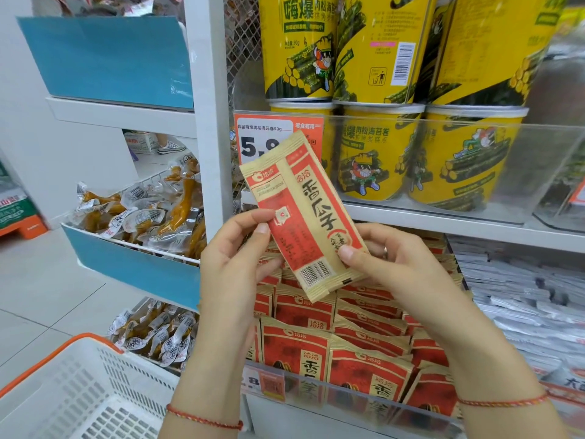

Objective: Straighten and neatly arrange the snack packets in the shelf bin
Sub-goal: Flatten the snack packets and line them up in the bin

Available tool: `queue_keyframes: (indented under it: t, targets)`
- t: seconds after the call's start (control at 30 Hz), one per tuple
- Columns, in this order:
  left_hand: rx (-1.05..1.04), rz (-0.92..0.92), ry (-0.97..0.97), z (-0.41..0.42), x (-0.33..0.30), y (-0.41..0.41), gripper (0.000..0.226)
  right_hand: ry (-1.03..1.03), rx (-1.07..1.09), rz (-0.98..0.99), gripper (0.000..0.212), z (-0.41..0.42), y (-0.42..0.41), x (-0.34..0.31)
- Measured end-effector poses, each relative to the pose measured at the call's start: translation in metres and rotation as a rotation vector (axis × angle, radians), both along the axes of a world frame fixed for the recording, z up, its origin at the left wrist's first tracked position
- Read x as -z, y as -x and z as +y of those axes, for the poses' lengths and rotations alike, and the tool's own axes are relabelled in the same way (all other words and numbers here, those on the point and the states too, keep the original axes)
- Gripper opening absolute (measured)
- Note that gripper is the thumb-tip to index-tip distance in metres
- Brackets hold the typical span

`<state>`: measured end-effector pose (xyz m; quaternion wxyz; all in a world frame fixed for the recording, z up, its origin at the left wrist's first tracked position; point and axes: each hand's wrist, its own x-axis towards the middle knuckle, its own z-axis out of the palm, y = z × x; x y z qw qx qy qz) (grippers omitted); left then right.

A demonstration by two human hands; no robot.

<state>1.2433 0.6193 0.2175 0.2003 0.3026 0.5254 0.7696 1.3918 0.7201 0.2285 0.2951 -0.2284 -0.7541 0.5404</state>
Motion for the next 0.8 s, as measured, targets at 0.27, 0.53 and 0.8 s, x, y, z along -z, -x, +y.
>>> queue_keyframes:
  t: [0.27,0.53,0.8]
  targets:
    - [0.095,0.05,-0.062,-0.003,-0.002,-0.004,0.024,-0.055,-0.009,0.026,0.022,-0.001,0.0,0.001]
    - [0.354,0.187,-0.024,0.002,0.004,-0.017,0.088,-0.408,0.006,0.039,0.061,-0.019,0.012,0.003]
    - [0.349,0.086,-0.05,-0.001,0.003,-0.01,0.046,-0.281,0.128,0.075,0.042,-0.008,0.003,-0.004]
